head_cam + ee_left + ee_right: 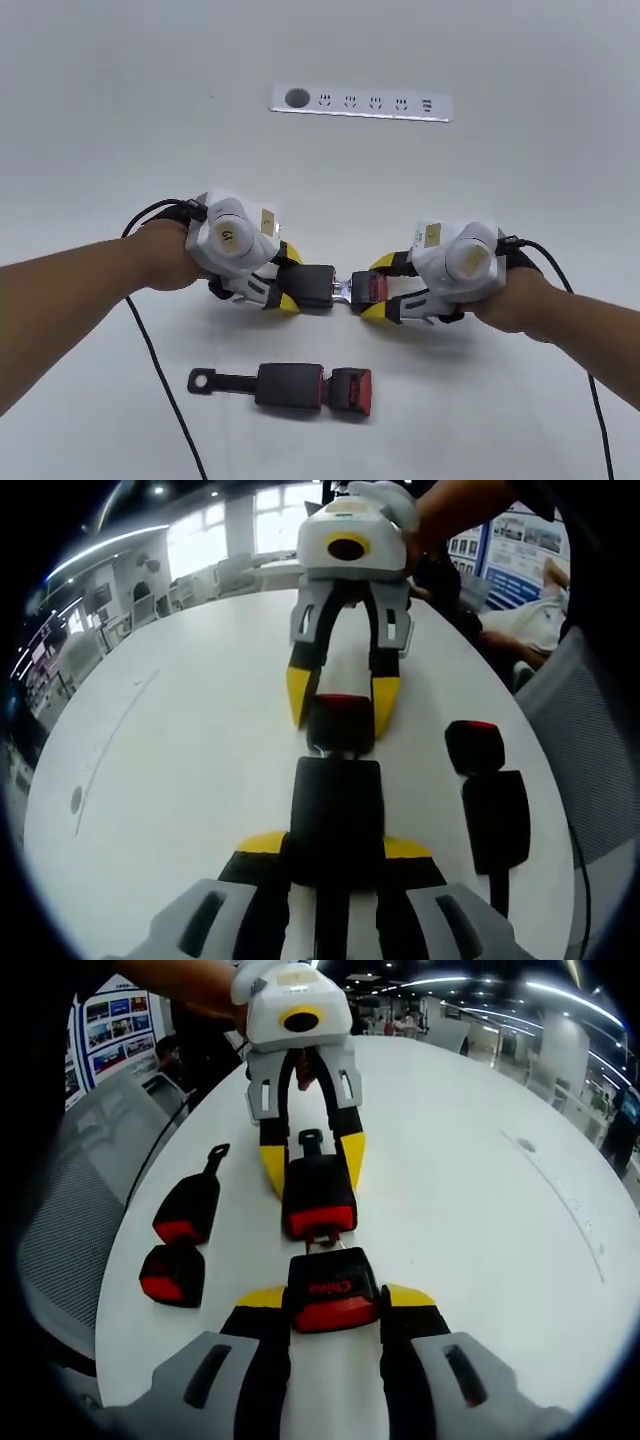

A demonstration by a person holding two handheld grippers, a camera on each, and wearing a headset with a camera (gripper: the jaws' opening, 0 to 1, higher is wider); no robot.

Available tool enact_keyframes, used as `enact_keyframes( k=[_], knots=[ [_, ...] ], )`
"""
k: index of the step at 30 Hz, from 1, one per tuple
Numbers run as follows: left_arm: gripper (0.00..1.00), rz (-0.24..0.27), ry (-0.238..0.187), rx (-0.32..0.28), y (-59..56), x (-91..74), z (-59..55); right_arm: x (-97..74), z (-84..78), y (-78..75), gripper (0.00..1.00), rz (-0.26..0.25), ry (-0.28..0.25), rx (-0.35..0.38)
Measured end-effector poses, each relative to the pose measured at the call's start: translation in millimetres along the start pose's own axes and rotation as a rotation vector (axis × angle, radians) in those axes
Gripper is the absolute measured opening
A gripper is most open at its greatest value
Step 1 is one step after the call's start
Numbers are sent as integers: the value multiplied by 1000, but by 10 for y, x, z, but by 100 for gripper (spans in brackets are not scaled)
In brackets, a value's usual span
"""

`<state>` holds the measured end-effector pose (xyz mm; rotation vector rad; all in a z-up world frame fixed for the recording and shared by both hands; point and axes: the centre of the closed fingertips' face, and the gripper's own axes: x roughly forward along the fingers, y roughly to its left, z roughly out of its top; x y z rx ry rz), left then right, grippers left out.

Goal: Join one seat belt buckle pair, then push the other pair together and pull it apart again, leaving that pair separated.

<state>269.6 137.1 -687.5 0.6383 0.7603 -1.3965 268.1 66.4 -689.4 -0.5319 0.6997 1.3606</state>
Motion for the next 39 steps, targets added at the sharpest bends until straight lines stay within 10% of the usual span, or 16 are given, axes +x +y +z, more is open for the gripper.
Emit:
enact_keyframes(
  k=[39],
  knots=[
    [33, -26, 6, 12, 4, 20, -2, 149, 134, 0, 32, -43, 91, 3]
  ],
)
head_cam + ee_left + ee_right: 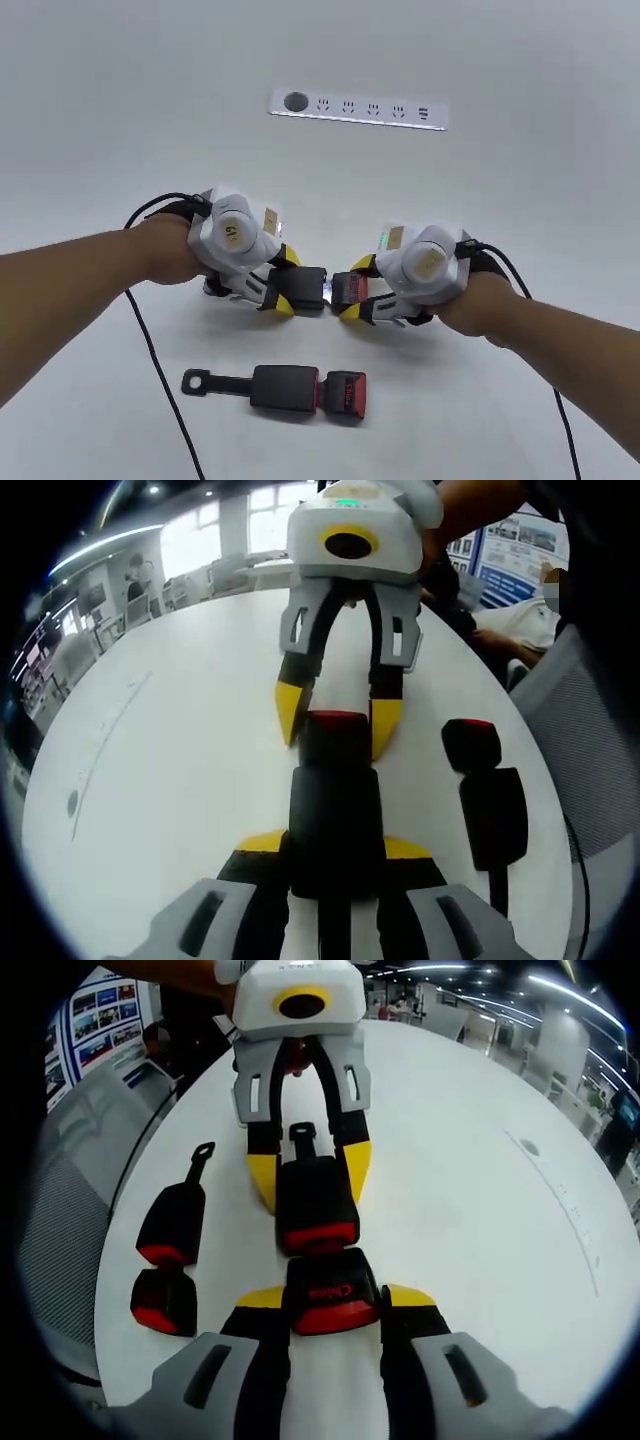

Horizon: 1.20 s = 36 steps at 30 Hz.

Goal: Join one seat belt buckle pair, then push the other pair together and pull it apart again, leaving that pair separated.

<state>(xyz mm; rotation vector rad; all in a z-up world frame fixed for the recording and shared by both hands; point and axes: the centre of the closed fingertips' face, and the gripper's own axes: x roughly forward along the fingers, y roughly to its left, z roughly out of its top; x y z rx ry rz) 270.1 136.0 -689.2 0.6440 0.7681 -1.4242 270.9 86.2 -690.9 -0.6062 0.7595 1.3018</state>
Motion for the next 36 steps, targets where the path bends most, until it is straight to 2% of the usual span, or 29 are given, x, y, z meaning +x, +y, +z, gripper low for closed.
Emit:
enact_keyframes(
  k=[14, 36],
  knots=[
    [33, 0, 8, 1, -6, 0, -9, 26, -7, 1, 32, -1, 18, -5],
    [34, 2, 15, 5, -31, -5, -2, 6, 5, 21, 33, 15, 10, -8]
  ],
)
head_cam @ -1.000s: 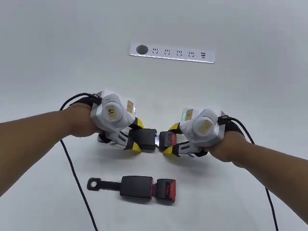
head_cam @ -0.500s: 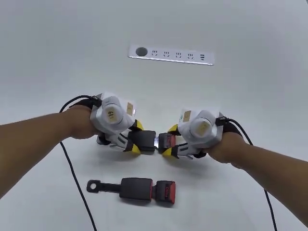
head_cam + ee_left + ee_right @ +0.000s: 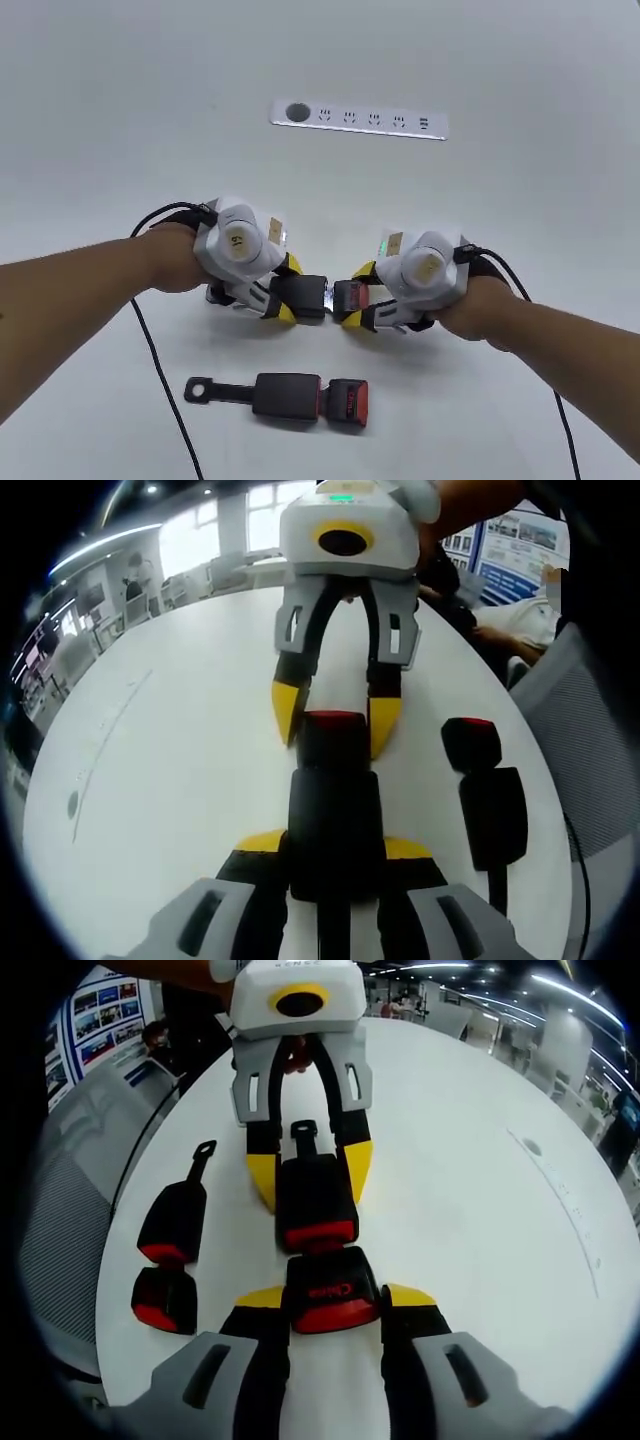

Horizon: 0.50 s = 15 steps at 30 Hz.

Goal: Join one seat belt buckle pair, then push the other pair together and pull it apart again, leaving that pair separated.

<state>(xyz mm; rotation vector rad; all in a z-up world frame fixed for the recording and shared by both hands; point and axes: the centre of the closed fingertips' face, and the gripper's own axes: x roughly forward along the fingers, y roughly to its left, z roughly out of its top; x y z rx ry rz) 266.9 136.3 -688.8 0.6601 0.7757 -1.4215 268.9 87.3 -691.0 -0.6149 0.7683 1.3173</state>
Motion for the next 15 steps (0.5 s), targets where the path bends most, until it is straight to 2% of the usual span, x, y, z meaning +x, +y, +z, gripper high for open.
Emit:
enact_keyframes(
  k=[15],
  knots=[
    [34, 7, 7, -7, -16, -4, 9, -30, -67, -17, 33, -1, 16, -4]
  ],
)
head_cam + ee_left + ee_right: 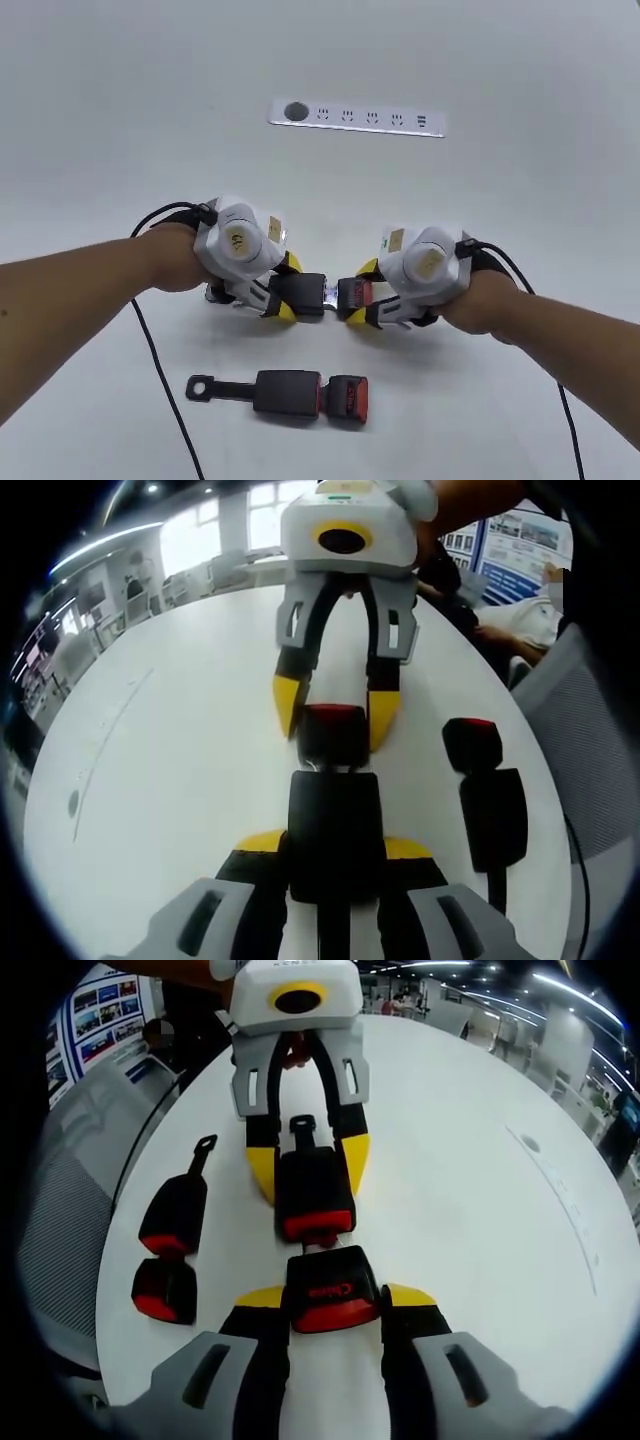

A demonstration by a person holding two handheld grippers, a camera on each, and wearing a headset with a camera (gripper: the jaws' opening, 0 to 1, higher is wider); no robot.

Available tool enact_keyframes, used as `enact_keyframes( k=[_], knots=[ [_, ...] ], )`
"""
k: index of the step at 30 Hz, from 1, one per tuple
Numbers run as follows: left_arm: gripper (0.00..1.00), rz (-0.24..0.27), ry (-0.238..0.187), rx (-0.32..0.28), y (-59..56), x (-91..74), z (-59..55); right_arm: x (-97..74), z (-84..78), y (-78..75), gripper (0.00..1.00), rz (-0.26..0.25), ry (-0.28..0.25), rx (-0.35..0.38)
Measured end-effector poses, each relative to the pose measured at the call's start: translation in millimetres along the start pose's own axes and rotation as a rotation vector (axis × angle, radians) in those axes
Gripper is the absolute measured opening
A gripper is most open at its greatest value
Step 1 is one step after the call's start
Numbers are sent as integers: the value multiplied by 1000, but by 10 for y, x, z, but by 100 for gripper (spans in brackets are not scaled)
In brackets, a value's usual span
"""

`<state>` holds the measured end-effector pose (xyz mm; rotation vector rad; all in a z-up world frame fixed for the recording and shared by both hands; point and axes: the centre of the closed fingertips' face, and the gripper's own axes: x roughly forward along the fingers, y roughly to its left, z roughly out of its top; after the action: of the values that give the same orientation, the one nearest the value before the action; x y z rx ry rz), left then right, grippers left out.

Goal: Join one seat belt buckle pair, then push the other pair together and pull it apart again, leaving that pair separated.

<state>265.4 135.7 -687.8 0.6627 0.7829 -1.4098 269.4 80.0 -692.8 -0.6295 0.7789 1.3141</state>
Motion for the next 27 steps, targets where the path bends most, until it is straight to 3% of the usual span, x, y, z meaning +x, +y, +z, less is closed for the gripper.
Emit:
enact_keyframes(
  k=[13, 27],
  knots=[
    [34, 3, 1, -3, 10, 6, -1, -163, -113, -13, 33, 1, -25, 4],
    [35, 1, -4, -2, 23, 6, -3, -371, -426, -113, 33, -2, -27, 13]
  ],
)
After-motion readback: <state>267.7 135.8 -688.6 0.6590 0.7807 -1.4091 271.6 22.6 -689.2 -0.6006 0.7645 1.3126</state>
